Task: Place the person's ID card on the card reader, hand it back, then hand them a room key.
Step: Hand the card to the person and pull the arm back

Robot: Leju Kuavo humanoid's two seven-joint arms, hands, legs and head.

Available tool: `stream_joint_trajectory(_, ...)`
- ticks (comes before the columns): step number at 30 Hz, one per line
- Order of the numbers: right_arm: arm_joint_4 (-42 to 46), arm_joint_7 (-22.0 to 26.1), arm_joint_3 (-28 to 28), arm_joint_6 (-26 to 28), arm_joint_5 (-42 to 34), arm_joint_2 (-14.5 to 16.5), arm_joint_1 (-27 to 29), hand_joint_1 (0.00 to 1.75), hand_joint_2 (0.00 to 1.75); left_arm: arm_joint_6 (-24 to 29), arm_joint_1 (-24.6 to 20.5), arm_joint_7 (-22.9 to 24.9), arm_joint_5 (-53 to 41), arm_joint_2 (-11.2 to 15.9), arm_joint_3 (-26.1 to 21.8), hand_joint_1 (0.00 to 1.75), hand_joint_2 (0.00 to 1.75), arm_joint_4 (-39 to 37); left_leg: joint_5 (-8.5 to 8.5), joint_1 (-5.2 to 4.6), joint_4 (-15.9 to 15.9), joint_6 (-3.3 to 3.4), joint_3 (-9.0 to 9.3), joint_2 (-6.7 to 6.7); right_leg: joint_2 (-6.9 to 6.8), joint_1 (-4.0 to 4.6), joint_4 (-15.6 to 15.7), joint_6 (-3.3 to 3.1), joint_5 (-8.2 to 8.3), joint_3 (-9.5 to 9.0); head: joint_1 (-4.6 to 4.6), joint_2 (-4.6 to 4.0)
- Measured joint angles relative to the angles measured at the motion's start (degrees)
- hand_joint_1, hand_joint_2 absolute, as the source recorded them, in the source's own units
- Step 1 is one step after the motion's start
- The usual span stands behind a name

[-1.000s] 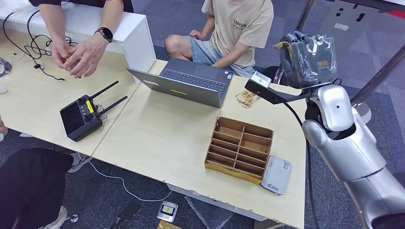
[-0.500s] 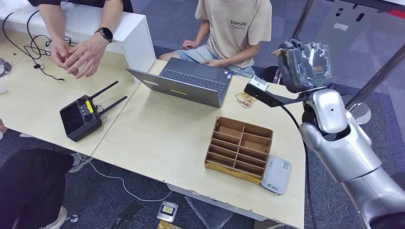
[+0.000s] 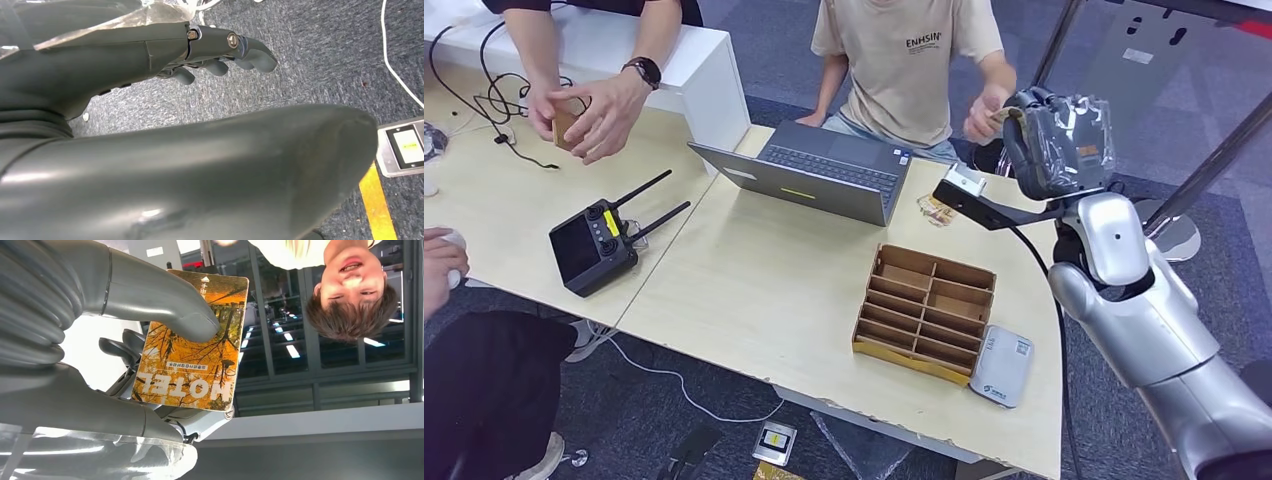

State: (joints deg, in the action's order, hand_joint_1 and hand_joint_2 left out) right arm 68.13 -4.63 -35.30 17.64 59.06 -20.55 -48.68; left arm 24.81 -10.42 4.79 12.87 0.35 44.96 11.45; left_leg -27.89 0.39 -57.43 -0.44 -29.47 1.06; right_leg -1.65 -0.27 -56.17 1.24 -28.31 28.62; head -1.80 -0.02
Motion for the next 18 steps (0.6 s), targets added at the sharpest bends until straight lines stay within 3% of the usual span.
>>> stream_joint_trajectory(10,0.19,-0.01,0.0,-0.35,0.47,-0.01,0.08,1.75,1.75,-0.01,0.03,0.0,0.01,0.0,0.0,0.0,0.0,0.0,0.0,0.0,0.0,0.0,-0.01,0.0,0.0,0.0,0.0,0.0,0.0,0.0,0.0,0.0)
stream_joint_trajectory(18,-2.08,0.51,-0.8,-2.44,6.49,-0.02,-2.0,1.75,1.75,0.1,-0.01,0.01,0.01,-0.01,0.02,0.0,0.0,0.0,0.0,0.0,0.0,0.0,-0.01,0.0,0.0,0.0,0.0,0.0,0.0,0.0,0.0,0.0)
